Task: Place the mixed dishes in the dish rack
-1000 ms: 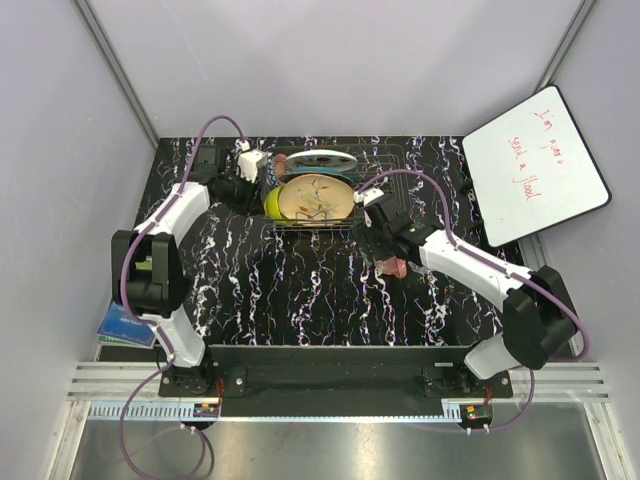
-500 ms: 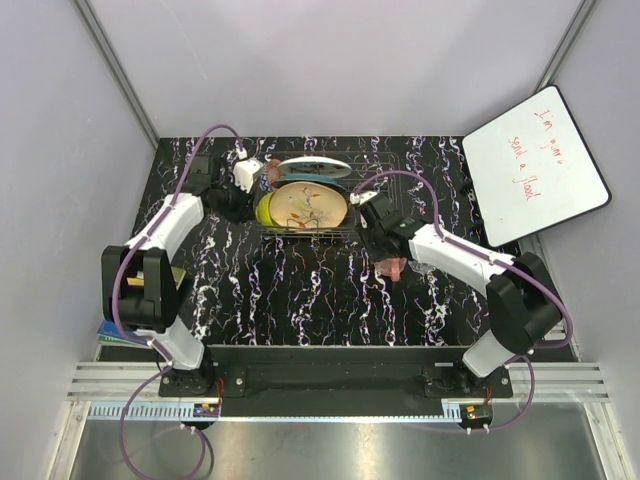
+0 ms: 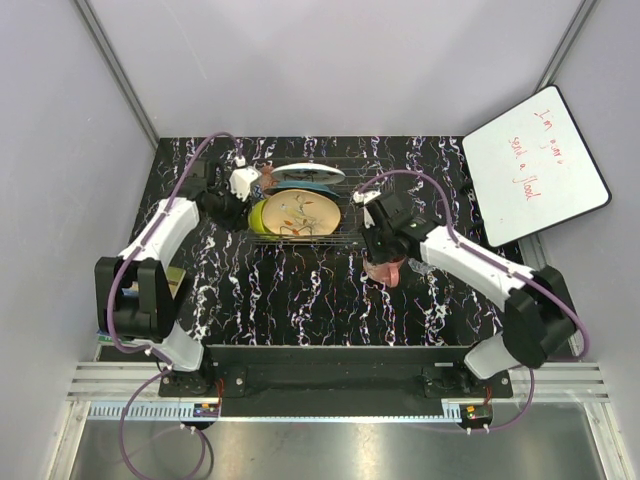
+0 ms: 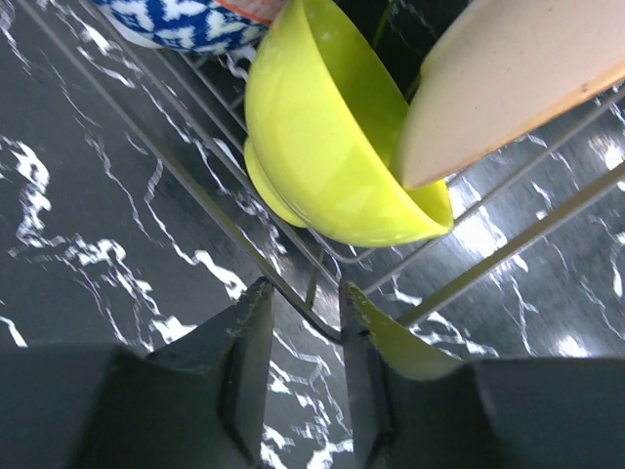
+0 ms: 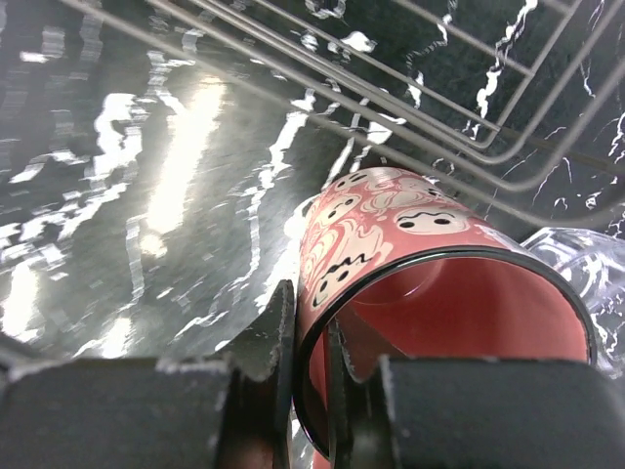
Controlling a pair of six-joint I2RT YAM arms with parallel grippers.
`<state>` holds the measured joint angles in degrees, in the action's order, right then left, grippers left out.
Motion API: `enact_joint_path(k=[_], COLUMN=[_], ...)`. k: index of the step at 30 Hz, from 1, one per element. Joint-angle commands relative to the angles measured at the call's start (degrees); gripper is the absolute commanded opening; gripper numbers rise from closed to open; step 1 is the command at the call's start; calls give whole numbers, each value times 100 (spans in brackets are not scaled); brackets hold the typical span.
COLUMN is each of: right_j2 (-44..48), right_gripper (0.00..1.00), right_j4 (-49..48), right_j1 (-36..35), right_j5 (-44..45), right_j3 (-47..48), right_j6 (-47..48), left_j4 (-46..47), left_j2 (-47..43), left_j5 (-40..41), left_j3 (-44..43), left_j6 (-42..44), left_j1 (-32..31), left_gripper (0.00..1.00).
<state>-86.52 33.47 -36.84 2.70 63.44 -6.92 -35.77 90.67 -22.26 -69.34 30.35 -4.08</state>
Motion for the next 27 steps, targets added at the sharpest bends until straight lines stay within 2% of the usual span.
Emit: enact_joint_path(k=[1,3,4,6,8,10,12,14,15,17,18,21,23,24,26,27], right_j2=[1091,1321,1522,1699,1963,2286,2534,2955,3157,3325,3448,3572,3511,3423,3230,2959], right_gripper=[0,0,0,0,0,0,0,0,0,0,0,0,0,0,0,0], right_j4=[-96,-87,-87,-87,-183,-542,-1320,-2104,-2917,-3869,-4762,-6258,-6877,-7559,-8257,-8983], right_j1=[-34,-34,-34,-34,-34,-34,-34,-25,-16,-7,1,106,308,431,861,958], right_j5=[-454,-551,-586,-665,-727,-753,-701,-692,-709,-649,-509,29,-163,-251,-392,-428], right_j3=[564,669,704,828,933,907,793,513,424,91,-50,-639,-973,-1096,-1465,-1640], right_j6=[-55,-64,-73,-90,-99,-169,-335,-503,-730,-933,-1239,-1941,-2382,-3020,-3813,-4591], left_j4=[-1301,-1388,-1415,-1476,-1485,-1477,-1512,-1564,-1591,-1774,-1863,-2039,-2022,-2004,-1882,-1803], left_j2=[-523,-656,-743,-814,-937,-1068,-1148,-1210,-1193,-1114,-1000,-833,-745,-640,-508,-376], left_j5=[82,29,29,72,125,56,-276,-602,-917,-1191,-1515,-2270,-2676,-3157,-3912,-4205], left_j3=[-482,-598,-685,-747,-809,-992,-1247,-1870,-2395,-2994,-3580,-4278,-4395,-4438,-4404,-4265], left_j6=[68,-11,-37,-81,-125,-248,-538,-975,-1135,-1652,-1785,-2286,-2837,-3007,-3620,-3745], left_j1=[118,118,118,118,109,126,135,144,144,161,179,197,188,188,188,188], left_gripper=[46,56,66,77,93,99,99,99,99,99,99,99,99,99,99,99])
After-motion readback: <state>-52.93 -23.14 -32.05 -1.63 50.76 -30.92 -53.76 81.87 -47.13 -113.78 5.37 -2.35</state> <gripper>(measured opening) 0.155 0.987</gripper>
